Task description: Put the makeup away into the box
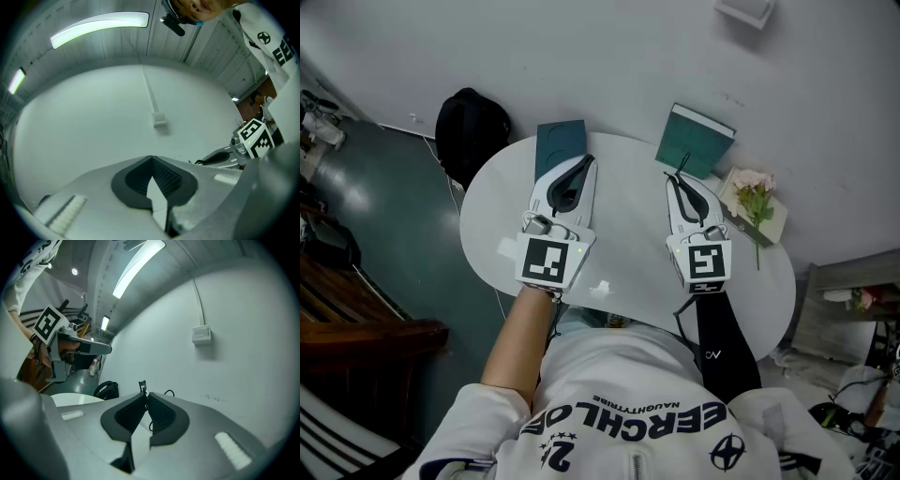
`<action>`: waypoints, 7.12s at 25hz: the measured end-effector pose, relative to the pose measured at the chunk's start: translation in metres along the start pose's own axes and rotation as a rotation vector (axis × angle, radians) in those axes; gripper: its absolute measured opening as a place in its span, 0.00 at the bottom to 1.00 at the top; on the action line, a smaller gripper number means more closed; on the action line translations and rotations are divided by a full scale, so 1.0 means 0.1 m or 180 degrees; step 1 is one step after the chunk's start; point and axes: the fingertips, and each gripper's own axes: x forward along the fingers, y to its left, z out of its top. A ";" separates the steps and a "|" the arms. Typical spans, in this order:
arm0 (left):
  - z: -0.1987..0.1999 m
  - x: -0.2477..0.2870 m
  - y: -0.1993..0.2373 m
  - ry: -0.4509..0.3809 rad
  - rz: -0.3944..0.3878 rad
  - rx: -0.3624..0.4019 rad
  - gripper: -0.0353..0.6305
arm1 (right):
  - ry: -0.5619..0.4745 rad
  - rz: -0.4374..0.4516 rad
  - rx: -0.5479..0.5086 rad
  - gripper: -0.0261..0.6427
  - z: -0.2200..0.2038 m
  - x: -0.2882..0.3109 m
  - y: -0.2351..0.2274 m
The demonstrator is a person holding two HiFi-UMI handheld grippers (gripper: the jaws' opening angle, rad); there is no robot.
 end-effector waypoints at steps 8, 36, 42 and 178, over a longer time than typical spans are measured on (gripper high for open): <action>-0.02 -0.10 0.15 0.0050 0.0118 0.0054 0.06 | 0.0030 0.0133 -0.0047 0.12 -0.01 0.09 0.13; -0.07 -1.05 1.43 0.0231 0.0723 0.0142 0.06 | 0.0186 0.1062 -0.0180 0.12 0.31 0.93 1.77; -0.09 -1.04 1.49 0.0202 0.0603 0.0118 0.06 | 0.0959 0.1346 -0.0265 0.12 -0.24 1.11 2.13; 0.70 0.25 -3.69 -0.0522 -0.2603 -0.0381 0.05 | 0.1452 -0.1863 0.0899 0.43 -1.65 -3.38 -0.91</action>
